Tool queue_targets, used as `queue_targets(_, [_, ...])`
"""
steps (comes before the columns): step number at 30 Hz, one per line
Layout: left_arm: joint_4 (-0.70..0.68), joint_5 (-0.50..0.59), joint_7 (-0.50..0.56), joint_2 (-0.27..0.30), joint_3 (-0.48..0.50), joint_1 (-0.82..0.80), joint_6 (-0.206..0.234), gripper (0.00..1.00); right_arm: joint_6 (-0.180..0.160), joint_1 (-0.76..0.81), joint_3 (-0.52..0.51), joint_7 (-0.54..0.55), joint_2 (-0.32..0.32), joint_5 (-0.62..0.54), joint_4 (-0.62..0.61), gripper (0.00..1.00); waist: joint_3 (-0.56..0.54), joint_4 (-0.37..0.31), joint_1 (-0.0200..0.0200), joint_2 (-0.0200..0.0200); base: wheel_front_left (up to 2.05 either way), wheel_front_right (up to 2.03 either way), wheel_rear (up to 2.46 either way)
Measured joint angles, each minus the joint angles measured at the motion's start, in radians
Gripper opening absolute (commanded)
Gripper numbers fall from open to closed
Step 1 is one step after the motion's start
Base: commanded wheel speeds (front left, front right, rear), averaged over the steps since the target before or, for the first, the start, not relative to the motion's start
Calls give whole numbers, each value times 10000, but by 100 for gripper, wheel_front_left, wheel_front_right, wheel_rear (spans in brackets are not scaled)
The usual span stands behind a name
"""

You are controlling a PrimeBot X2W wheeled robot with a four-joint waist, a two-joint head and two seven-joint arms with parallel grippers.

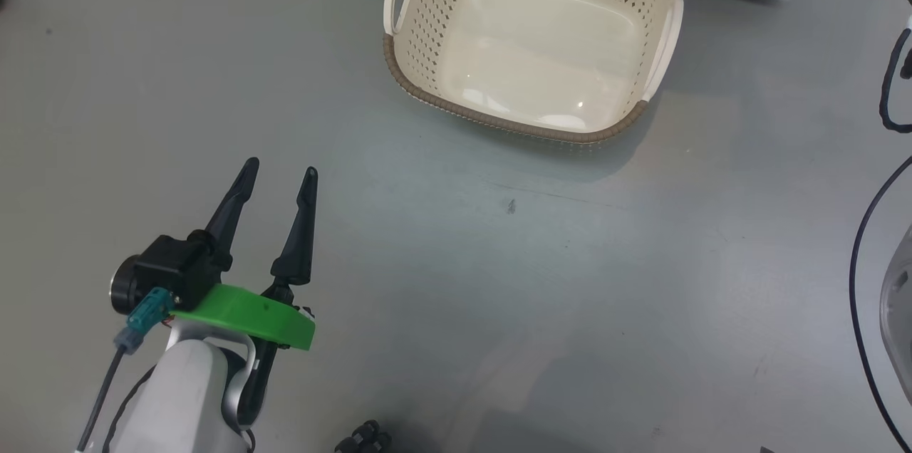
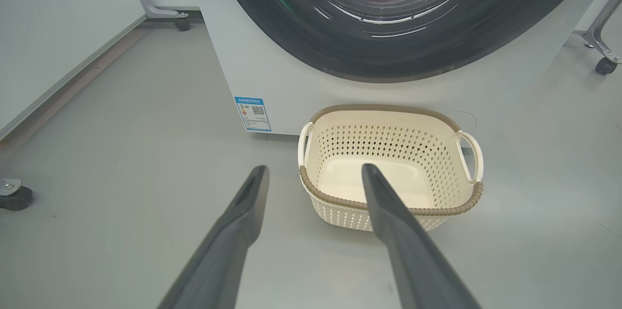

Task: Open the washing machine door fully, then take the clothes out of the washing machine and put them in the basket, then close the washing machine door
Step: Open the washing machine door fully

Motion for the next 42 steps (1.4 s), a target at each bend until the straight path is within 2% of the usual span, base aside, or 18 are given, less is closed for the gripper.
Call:
queue_targets(16, [104, 2, 0, 2, -19, -84, 0, 100, 2, -593, -61, 631, -132, 387, 1085, 0, -42, 60, 0, 0, 0, 0, 0])
queue_targets(42, [324, 102, 0, 12, 25, -85, 0, 100, 2, -344, -142, 1162, -180, 696, 1975, 0, -787, -44, 0, 0, 0, 0, 0])
